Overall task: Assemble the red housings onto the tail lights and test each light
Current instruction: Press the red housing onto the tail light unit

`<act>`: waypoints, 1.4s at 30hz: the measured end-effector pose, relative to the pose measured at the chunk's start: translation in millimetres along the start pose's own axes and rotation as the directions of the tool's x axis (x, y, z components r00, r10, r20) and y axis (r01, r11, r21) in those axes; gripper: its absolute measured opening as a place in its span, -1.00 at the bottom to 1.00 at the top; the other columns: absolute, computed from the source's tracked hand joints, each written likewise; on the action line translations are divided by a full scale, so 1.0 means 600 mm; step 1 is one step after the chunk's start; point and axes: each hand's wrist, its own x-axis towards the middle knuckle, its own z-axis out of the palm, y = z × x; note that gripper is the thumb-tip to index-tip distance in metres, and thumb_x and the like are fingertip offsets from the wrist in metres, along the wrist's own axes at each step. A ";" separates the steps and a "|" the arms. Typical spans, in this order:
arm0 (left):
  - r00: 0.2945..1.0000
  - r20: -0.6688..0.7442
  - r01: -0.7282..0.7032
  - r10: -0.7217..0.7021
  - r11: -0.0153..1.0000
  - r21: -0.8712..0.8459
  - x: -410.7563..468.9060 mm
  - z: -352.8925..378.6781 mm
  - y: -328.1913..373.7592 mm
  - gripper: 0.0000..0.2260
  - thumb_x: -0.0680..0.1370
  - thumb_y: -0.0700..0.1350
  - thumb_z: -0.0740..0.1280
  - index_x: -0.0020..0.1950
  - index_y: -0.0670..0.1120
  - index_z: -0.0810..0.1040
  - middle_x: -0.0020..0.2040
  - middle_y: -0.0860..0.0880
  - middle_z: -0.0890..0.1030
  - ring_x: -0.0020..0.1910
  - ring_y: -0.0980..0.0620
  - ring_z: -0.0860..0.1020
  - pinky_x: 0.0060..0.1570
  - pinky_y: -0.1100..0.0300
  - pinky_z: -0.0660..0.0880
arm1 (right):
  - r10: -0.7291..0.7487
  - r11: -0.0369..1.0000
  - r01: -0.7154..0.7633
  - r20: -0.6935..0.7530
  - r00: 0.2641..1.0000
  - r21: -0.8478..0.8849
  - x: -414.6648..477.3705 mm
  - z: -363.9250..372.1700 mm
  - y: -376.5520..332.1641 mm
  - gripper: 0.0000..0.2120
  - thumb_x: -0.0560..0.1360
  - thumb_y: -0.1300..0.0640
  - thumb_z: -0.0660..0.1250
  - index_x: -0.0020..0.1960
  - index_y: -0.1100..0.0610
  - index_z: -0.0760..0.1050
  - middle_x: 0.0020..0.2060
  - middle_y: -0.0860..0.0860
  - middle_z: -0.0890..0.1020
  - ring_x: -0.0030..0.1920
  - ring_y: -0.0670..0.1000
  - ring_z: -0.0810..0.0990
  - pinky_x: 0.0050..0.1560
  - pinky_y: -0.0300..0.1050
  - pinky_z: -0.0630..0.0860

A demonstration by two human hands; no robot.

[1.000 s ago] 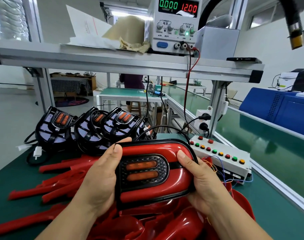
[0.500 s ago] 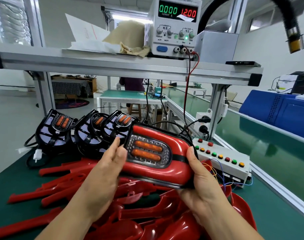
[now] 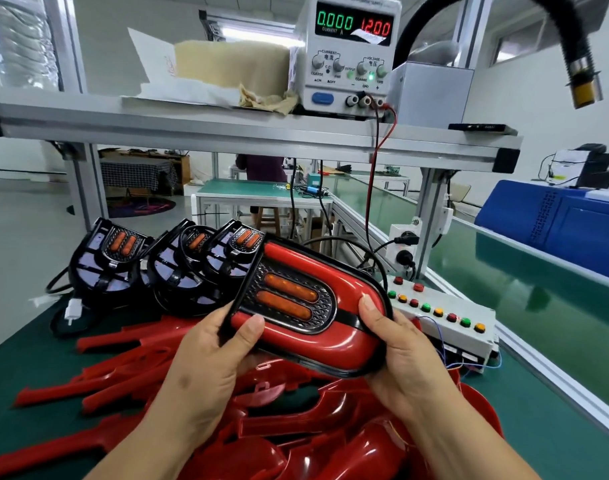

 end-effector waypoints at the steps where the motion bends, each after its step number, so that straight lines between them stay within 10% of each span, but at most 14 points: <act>1: 1.000 0.001 0.002 -0.002 1.000 0.000 0.001 0.001 0.000 -0.69 0.44 0.10 0.50 0.11 -0.01 0.66 0.10 -0.14 0.68 0.06 -0.11 0.68 -0.15 0.09 0.64 | 0.009 1.000 -0.009 -0.003 1.000 -0.011 0.002 0.003 -0.003 -0.79 0.36 0.13 0.45 -0.03 0.17 0.68 -0.02 0.25 0.69 -0.08 0.23 0.70 -0.20 0.07 0.64; 7: 0.988 0.140 0.068 -0.062 0.997 -0.035 0.008 -0.027 0.045 -0.41 0.34 0.31 0.48 0.33 0.16 0.53 0.28 -0.05 0.60 0.23 -0.08 0.60 0.10 0.15 0.59 | 0.002 0.997 -0.007 -0.061 0.998 -0.077 0.024 0.037 -0.044 -0.56 0.35 0.00 0.43 0.12 0.24 0.56 -0.10 0.20 0.71 -0.21 0.14 0.72 -0.29 -0.02 0.62; 11: 0.996 -0.061 0.065 -0.069 0.996 -0.061 0.011 -0.050 0.067 -0.45 0.44 0.23 0.26 0.43 0.16 0.37 0.26 -0.07 0.61 0.12 -0.07 0.65 -0.02 0.10 0.61 | 0.032 0.997 -0.039 -0.097 0.995 -0.071 0.037 0.048 -0.057 -0.64 0.52 -0.03 0.33 0.16 0.22 0.54 -0.12 0.18 0.72 -0.22 0.13 0.71 -0.29 -0.01 0.63; 16: 0.980 -0.079 0.193 -0.181 0.959 0.206 0.002 -0.047 0.059 -0.57 0.47 0.36 0.14 0.20 0.24 0.58 0.16 0.02 0.67 0.16 -0.04 0.63 0.20 -0.14 0.50 | 0.210 0.953 -0.230 -0.117 0.971 -0.196 0.025 0.063 -0.017 -0.66 0.57 -0.05 0.29 0.09 0.23 0.57 -0.16 0.22 0.71 -0.24 0.14 0.70 -0.25 0.05 0.65; 21: 0.942 -0.260 0.308 -0.210 0.848 0.431 -0.005 -0.076 0.060 -0.83 0.57 0.16 0.26 -0.07 0.22 0.65 -0.01 0.10 0.69 -0.07 0.16 0.61 0.05 0.07 0.47 | 0.229 0.906 -0.270 -0.159 0.960 -0.325 0.025 0.073 0.013 -0.68 0.61 -0.04 0.25 0.03 0.21 0.58 -0.23 0.15 0.70 -0.30 0.09 0.67 -0.18 0.01 0.65; 25: 0.936 -0.335 0.322 -0.107 0.642 0.696 -0.002 -0.089 0.051 -0.71 0.61 0.11 0.22 0.18 -0.03 0.56 0.06 0.00 0.61 0.00 0.04 0.50 0.02 0.10 0.35 | 0.142 0.727 -0.236 -0.195 0.970 -0.644 0.032 0.076 0.027 -0.64 0.60 -0.15 0.19 0.07 0.11 0.58 -0.05 0.06 0.69 -0.05 0.07 0.65 0.08 0.00 0.59; 28: 0.944 -0.320 0.310 -0.085 0.562 0.766 -0.002 -0.088 0.052 -0.74 0.63 0.07 0.21 0.07 -0.08 0.57 -0.03 -0.01 0.62 -0.04 -0.01 0.53 -0.06 0.06 0.37 | 0.053 0.477 -0.194 -0.192 0.980 -0.857 0.032 0.078 0.023 -0.59 0.60 -0.20 0.12 -0.05 0.10 0.55 -0.11 -0.03 0.65 -0.12 -0.07 0.59 -0.17 -0.24 0.47; 35: 0.935 -0.342 0.331 -0.095 0.579 0.745 0.002 -0.098 0.054 -0.80 0.63 0.04 0.21 -0.08 -0.01 0.53 -0.16 0.09 0.55 -0.18 0.12 0.47 -0.20 0.16 0.30 | -0.094 0.310 -0.126 -0.163 0.982 -0.942 0.056 0.045 -0.015 -0.58 0.59 -0.09 0.24 -0.34 0.15 0.40 -0.39 0.06 0.44 -0.35 0.02 0.40 -0.25 -0.12 0.36; 42: 0.931 -0.360 0.345 -0.062 0.476 0.809 0.002 -0.097 0.051 -0.87 0.64 0.06 0.17 -0.04 0.06 0.44 -0.22 0.18 0.45 -0.21 0.14 0.37 -0.10 0.13 0.27 | -0.116 0.104 -0.077 -0.089 0.989 -0.992 0.080 -0.003 -0.054 -0.88 0.51 0.14 0.37 -0.15 0.12 0.66 -0.24 0.00 0.65 -0.15 0.01 0.60 -0.06 -0.11 0.54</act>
